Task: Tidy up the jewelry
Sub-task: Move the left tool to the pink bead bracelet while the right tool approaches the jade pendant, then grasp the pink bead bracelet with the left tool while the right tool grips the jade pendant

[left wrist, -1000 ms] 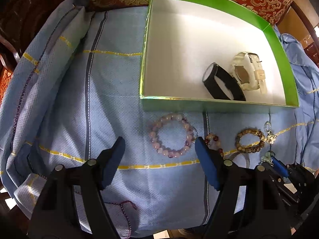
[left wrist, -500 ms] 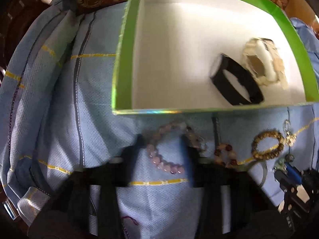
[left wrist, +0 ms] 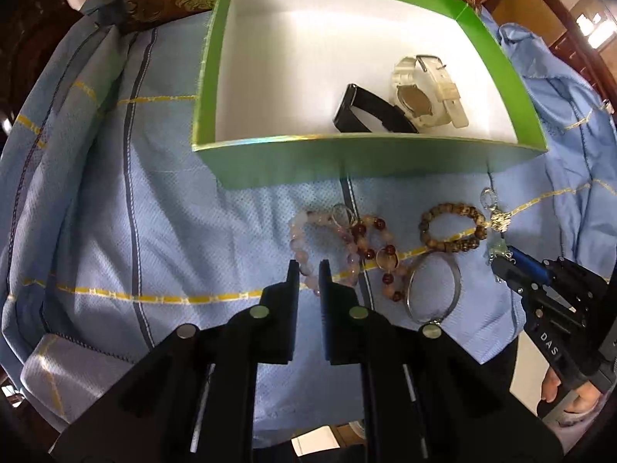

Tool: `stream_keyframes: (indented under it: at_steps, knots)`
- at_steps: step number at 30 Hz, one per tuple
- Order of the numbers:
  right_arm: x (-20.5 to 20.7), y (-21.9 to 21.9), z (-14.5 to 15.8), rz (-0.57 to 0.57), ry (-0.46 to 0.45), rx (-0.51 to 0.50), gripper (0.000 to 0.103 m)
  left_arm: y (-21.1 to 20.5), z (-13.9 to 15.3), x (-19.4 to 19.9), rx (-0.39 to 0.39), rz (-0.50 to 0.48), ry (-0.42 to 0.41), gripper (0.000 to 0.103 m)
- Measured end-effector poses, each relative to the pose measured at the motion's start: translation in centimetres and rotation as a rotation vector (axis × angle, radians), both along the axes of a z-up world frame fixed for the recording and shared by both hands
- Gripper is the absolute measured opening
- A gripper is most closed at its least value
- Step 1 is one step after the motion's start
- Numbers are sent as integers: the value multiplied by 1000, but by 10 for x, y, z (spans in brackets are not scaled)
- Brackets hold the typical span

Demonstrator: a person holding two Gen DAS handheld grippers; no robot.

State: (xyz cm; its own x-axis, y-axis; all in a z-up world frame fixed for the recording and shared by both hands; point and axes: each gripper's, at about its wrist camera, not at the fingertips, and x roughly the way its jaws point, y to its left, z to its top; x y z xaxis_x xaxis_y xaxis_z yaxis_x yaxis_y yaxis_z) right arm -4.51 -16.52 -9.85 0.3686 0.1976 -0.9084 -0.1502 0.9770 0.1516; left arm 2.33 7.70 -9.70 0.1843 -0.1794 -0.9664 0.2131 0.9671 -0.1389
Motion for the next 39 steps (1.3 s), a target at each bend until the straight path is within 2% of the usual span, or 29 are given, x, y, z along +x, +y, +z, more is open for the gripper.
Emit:
stream_keyframes:
  at_steps: [3,4,5,7,9,13,17,19,25,27,29,30,39]
  knots:
    - [0,0,1,11,-3,15,16,6,5,-6,-14,1,2,11]
    - [0,1,0,17,-1,16,16,6,5,-9,-5,-6,5,19]
    - [-1,3,-2,26,4,7,17,3,3,-8,5,-12,8,30]
    - [-3,6,-7,41,16,-22,21,-6,-5,-4,51,-17,11,38]
    - [-3,9,-10,47,17,-30,25,-9,-8,-7,69,-4,16,38]
    - [-4,10,-12,54,17,-43,26,-3,-16,3,76,55,28,39]
    - [-4,13,-15,55,10,-46,39,-3,-26,13,93,80,45,39]
    - [-6,16,-15,62,4,-60,41,-4,-29,17,101,80,41,39]
    - [-8,17,-15,65,-2,-78,41,-11,-33,28,109,76,27,38]
    - [-8,17,-15,66,-4,-83,41,-13,-33,29,127,73,15,30]
    - [-9,20,-15,69,-10,-97,41,-14,-29,28,122,73,7,17]
    - [-7,24,-16,67,-11,-100,41,-15,-27,27,121,72,5,16]
    - [-4,24,-16,51,-13,-106,41,-30,-25,15,185,64,-51,16]
